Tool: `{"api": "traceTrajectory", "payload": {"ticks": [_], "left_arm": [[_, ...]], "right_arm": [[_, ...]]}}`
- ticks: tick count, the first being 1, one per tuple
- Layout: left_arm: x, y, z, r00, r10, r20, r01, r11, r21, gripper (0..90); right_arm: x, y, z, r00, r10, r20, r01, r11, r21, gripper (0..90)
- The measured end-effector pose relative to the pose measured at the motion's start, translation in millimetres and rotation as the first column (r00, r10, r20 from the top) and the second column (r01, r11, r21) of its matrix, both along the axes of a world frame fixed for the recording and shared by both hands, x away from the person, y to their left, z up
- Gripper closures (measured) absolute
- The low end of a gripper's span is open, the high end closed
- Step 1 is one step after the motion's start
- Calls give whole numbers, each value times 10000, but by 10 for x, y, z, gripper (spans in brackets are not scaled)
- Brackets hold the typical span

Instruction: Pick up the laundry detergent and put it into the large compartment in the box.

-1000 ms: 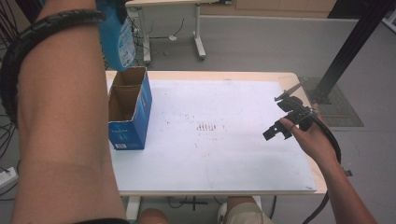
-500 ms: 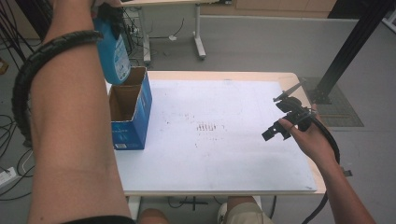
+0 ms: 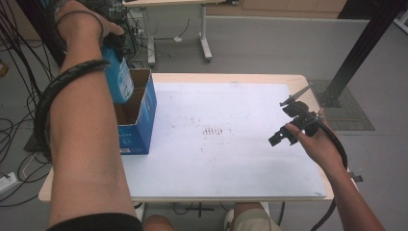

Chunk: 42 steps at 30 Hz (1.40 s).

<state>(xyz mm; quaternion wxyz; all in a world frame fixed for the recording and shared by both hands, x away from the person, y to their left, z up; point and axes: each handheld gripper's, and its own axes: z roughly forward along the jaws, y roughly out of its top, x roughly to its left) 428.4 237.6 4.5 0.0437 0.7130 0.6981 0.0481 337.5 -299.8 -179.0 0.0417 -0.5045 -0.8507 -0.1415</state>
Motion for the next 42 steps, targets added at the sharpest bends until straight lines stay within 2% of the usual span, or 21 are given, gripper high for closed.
{"api": "traceTrajectory", "payload": {"ticks": [7, 22, 26, 31, 36, 42], "left_arm": [[26, 66, -288, 9996, 176, -204, -176, 9998, -12, 378], [-13, 142, -865, 9992, 338, -222, -342, 9993, -173, 377], [9, 143, -1024, 9986, 297, -432, -306, 9993, -221, 377], [22, 118, -1154, 9983, 240, -526, -250, 9995, -182, 377], [-18, 114, -1277, 9990, 270, -354, -278, 9994, -227, 377], [-39, 67, -1398, 9994, 213, -261, -216, 9997, -87, 377]], "right_arm": [[11, 14, -21, 10000, -29, -67, 29, 10000, -41, 91], [13, 45, -79, 10000, 7, -80, -7, 10000, -33, 94], [15, 49, -86, 10000, -13, -96, 13, 10000, -42, 94], [15, 61, -107, 9999, -1, -100, 1, 10000, -15, 94], [21, 74, -122, 9999, 30, -113, -30, 10000, -14, 94], [22, 76, -126, 9999, 6, -111, -6, 10000, -5, 94]]}}
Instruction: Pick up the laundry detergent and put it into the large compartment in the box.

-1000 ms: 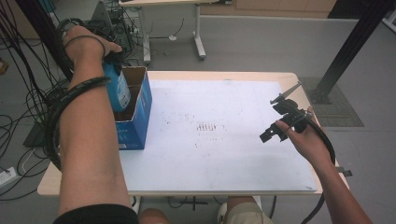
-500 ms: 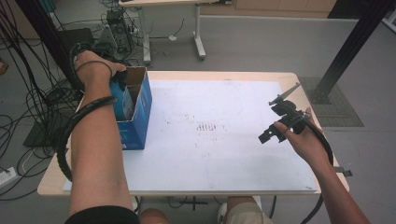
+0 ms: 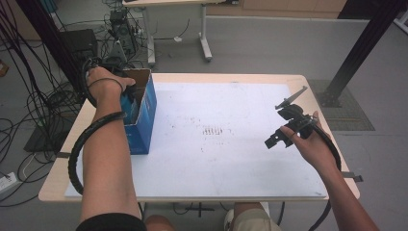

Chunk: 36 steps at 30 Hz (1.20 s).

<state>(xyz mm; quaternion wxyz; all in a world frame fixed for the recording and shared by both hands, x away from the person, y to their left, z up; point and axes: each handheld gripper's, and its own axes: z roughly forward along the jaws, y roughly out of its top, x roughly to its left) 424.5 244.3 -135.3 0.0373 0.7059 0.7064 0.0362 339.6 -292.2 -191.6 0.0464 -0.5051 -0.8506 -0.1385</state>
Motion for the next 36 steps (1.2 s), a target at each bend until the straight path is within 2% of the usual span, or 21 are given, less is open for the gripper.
{"api": "traceTrajectory", "payload": {"ticks": [13, 24, 28, 36], "left_arm": [[16, -52, -224, 9997, -143, -200, 143, 9999, 8, 377], [21, -56, -340, 9989, -319, -345, 318, 9995, -34, 377], [4, -29, -390, 9989, -241, -394, 239, 9997, -63, 377], [-34, -3, -422, 9993, -246, -287, 243, 9997, -103, 377]], "right_arm": [[16, -23, -9, 10000, -26, -71, 26, 10000, -35, 94], [15, -17, -4, 10000, -10, -56, 9, 10000, -55, 94], [20, 1, -1, 10000, 9, -64, -10, 10000, -78, 94], [37, 52, -6, 9999, 52, -103, -53, 9999, -105, 94]]}}
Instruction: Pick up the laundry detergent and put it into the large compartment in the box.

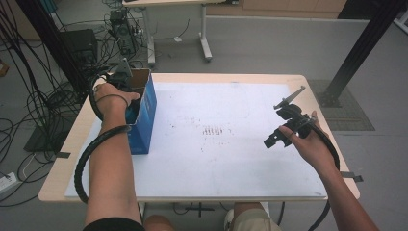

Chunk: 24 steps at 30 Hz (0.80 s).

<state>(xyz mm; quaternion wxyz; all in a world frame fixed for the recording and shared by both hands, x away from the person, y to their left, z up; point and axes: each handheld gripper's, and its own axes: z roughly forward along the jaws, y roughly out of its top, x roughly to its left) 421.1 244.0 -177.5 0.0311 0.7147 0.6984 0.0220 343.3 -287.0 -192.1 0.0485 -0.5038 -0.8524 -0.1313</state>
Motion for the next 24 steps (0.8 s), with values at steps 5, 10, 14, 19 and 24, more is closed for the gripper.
{"api": "traceTrajectory", "payload": {"ticks": [5, 10, 14, 19, 24], "left_arm": [[-4, 24, -3, 10000, -20, 7, 20, 10000, -46, 376], [-8, 32, -7, 10000, -1, 34, 2, 10000, -74, 376], [6, 21, -5, 10000, -41, -22, 41, 10000, -61, 375], [17, 14, -8, 10000, -41, -29, 41, 10000, -46, 375], [21, 15, -10, 10000, -21, -12, 21, 10000, -46, 375]], "right_arm": [[1, 14, -5, 10000, -4, 0, 4, 10000, -16, 94], [7, 5, -3, 10000, -71, 15, 71, 10000, -54, 94], [19, 13, -11, 9999, -151, -12, 151, 9997, -209, 94], [13, 0, -8, 9997, -228, 21, 228, 9994, -242, 94], [6, 2, 9, 9996, -274, 83, 276, 9992, -299, 94]]}}
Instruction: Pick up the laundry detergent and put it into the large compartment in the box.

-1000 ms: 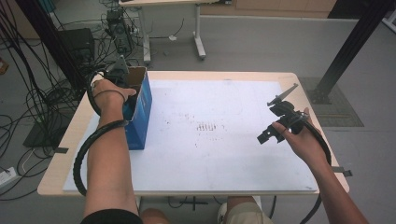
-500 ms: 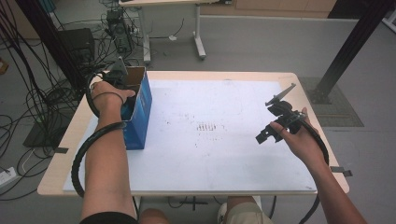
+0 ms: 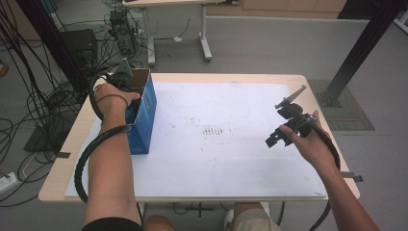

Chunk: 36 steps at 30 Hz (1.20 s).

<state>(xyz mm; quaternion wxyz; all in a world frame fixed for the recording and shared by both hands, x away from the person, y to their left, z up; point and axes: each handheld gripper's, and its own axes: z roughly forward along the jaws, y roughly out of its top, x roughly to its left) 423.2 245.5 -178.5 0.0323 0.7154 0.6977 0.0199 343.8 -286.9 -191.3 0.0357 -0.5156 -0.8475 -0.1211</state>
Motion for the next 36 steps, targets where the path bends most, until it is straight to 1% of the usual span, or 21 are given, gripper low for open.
{"api": "traceTrajectory", "payload": {"ticks": [10, 18, 36], "left_arm": [[-17, 16, -3, 10000, 32, 47, -32, 10000, -41, 374], [-2, -15, -1, 10000, -14, -1, 14, 10000, 20, 374], [-13, -7, -4, 10000, 26, 46, -26, 10000, 0, 373]], "right_arm": [[-4, 17, 19, 10000, 75, 38, -75, 10000, -25, 95], [-12, -1, 29, 10000, 7, 62, -7, 10000, -21, 95], [-24, 15, 54, 9998, 43, 172, -43, 10000, -38, 95]]}}
